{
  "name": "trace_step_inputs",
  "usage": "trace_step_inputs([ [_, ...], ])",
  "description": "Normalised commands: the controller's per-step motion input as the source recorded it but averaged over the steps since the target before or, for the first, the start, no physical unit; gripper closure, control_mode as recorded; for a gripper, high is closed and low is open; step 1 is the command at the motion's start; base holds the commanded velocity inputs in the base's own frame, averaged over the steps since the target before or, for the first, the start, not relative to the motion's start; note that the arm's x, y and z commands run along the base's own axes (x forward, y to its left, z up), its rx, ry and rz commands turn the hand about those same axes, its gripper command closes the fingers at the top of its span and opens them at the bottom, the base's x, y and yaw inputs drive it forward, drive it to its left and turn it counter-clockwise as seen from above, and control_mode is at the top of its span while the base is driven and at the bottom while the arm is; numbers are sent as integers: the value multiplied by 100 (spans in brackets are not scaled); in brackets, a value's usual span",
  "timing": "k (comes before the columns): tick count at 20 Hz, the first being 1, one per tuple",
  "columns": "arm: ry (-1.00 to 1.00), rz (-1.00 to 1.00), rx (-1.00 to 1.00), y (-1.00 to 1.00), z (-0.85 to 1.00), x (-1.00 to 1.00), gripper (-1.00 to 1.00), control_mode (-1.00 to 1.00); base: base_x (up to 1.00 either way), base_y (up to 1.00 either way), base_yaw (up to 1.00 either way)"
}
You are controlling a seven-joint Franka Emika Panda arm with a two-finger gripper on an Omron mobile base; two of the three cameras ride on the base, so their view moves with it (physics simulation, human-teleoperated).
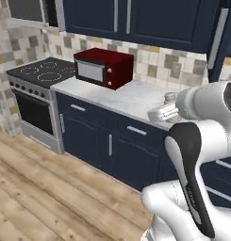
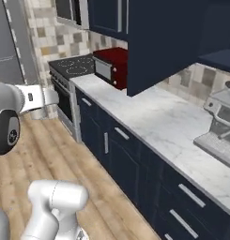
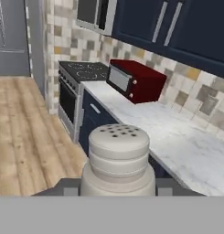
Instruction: The dining table condiment station is running low on shaker. Refill the condiment station by opening the cabinet and taking the shaker from the cabinet and placing it on the dining table.
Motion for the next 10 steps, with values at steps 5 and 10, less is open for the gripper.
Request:
trace_step_inputs([
  [5, 0, 0, 0, 0, 0, 0, 100, 100, -21, 49, 74],
  [10, 0, 0, 0, 0, 0, 0, 100, 100, -24, 29, 76],
])
